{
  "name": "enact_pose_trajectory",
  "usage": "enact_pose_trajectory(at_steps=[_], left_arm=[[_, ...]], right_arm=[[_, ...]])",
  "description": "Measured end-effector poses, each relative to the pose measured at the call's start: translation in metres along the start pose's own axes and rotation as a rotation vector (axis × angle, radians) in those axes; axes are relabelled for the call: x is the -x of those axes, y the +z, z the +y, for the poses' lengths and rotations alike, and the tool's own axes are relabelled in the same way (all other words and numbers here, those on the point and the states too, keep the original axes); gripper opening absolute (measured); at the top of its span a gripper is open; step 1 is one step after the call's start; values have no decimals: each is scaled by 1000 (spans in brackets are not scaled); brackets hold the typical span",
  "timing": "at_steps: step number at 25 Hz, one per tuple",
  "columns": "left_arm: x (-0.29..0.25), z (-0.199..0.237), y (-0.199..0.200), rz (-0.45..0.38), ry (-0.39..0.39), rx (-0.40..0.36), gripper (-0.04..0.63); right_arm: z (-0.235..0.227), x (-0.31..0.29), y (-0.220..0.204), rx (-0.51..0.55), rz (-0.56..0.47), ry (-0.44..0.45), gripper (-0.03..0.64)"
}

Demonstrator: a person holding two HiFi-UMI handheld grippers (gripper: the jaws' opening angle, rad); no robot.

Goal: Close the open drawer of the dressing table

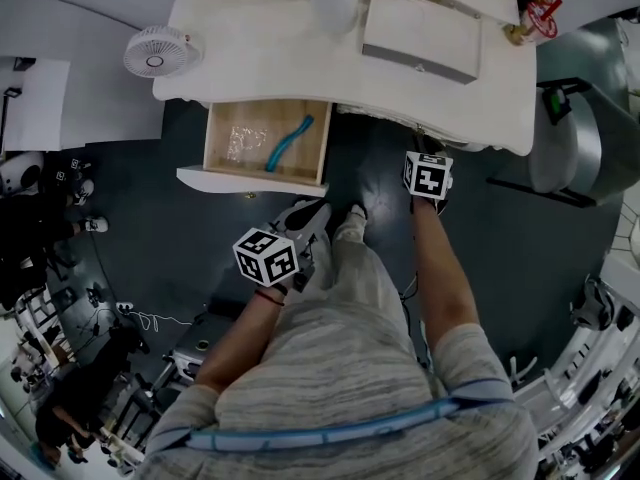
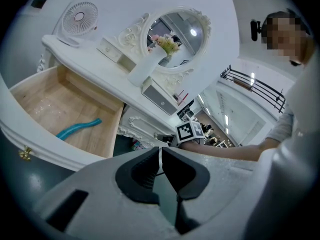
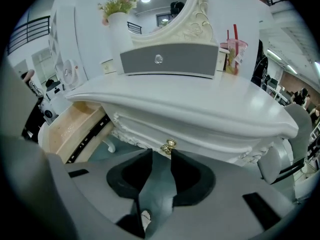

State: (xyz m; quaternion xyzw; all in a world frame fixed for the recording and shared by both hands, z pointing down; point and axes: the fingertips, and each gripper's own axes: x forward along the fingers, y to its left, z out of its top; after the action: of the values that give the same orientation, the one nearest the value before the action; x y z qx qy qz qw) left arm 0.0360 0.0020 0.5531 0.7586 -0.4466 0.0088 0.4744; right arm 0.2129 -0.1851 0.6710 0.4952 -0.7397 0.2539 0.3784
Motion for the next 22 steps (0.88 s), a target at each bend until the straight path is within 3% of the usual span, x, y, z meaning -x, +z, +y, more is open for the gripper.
enact_pose_trajectory(at_steps=[12,22], left_arm=[[26,36,34,-67,24,4,31],[54,64,24,-68,78,21,31]], right_arm=[[84,57,6,6,-68,128,54],[145,79,11,53,-64,252,9]])
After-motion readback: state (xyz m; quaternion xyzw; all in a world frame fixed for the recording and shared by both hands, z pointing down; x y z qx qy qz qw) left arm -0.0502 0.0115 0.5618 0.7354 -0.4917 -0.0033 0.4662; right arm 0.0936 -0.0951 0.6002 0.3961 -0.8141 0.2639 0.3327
